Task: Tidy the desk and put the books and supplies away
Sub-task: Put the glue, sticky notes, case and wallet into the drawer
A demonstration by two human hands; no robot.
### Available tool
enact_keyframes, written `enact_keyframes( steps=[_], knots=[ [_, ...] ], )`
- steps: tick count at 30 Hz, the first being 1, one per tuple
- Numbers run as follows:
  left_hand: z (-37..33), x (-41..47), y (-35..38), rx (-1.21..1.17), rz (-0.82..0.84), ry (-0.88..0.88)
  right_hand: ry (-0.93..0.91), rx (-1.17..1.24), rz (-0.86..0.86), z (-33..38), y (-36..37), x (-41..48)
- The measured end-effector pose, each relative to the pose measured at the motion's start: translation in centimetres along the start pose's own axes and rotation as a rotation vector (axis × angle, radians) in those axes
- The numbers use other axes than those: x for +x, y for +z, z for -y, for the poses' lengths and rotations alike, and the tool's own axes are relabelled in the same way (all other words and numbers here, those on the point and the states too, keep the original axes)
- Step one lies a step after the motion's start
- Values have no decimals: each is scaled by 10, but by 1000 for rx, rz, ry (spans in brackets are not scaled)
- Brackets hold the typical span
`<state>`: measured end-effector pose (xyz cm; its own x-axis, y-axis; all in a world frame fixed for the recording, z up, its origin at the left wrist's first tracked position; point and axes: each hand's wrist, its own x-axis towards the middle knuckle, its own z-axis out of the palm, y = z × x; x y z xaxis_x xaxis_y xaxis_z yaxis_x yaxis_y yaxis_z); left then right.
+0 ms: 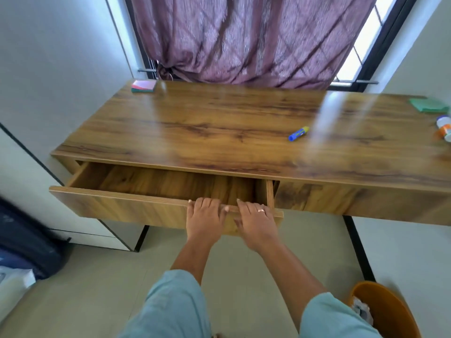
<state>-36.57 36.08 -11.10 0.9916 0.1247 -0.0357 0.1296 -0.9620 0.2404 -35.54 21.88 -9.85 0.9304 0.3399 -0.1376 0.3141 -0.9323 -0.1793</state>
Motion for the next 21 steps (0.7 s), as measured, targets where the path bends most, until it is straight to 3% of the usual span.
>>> enact_keyframes(
  steps=[2, 7, 21],
  knots=[
    [-1, -9, -3, -24, 14, -30, -10, 42, -17, 0, -5, -7],
    [-6, -42, -9, 8, 98, -116, 56, 184, 180, 8, -22, -25],
    [-12, -112, -18, 106, 338, -343, -33, 174, 510, 16, -18, -64]
  ],
)
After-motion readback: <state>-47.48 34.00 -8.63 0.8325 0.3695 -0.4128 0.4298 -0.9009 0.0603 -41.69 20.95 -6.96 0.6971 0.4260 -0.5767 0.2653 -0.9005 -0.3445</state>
